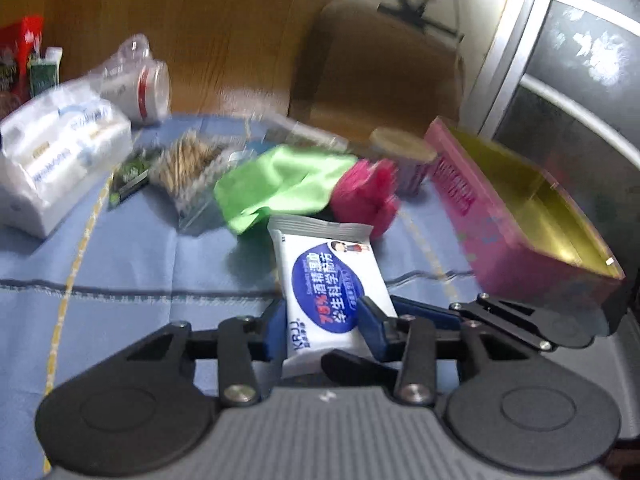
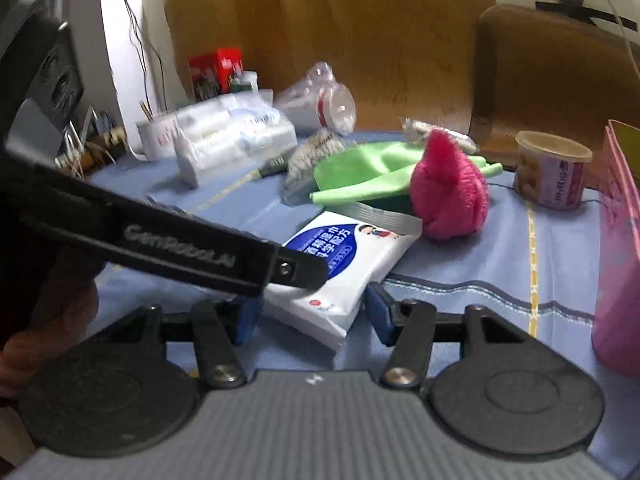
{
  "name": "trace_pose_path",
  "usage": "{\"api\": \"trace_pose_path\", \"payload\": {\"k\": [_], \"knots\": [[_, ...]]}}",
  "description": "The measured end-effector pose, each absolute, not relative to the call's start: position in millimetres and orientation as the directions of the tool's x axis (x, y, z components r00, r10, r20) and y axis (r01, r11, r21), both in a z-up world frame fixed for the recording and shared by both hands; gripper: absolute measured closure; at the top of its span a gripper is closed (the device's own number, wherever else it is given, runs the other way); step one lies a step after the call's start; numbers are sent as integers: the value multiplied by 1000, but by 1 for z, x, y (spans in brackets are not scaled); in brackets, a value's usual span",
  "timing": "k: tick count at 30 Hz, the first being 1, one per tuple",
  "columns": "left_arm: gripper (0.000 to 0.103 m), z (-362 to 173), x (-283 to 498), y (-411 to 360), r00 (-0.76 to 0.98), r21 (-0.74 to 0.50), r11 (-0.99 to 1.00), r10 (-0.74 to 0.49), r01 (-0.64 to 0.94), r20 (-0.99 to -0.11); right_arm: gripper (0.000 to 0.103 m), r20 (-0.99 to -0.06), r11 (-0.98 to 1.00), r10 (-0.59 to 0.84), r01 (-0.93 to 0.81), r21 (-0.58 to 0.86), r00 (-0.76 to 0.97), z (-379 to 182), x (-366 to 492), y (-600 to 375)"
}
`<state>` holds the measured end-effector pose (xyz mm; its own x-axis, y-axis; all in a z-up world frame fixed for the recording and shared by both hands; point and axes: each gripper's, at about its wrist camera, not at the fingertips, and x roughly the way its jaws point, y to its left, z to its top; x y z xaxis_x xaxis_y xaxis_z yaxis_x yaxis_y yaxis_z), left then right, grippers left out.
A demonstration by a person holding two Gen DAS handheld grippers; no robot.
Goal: Organize soft objects
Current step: 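Grasp the white wet-wipes pack with the left tool and drop it into the pink tin, then grasp the pink knitted toy with the left tool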
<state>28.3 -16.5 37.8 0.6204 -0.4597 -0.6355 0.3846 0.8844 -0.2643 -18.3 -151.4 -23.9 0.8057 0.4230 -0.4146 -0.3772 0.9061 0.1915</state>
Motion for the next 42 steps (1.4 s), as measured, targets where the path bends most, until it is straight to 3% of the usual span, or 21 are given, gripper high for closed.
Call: {"api": "trace_pose_path", "payload": {"k": [4,9,15,23,28,33,37,42], "knots": [[65,71,21,-40,650,-246,856,-507,454,-565,44,-283,924,382,-360,128,880,-6,-44,-158],[64,88,35,-104,632,-195,801,-573,566,-522,44,-149,976,216,-207,70,965,4,-62,-189],[64,82,57,-190,545,-189,707,-662,681,-514,44,-136,989,20,1,147,990,4,-67,-255],[61,56,63,-249,489,-186,679,-666,710,-563,43,-198,964,-153,190,184,968,-12,-53,-311],[61,65,54,-219,523,-200,690,-677,695,-518,40,-189,965,-147,183,188,971,-15,-55,-315],[60,74,49,-133,606,-291,749,-656,595,-450,42,-126,982,-82,102,159,989,-7,-68,-290],[62,58,51,-58,685,-332,846,-533,417,-497,53,-133,994,81,-70,84,988,4,-53,-252],[62,37,51,12,700,-432,870,-461,237,-546,52,-220,978,211,-205,49,953,8,-8,-205]]}}
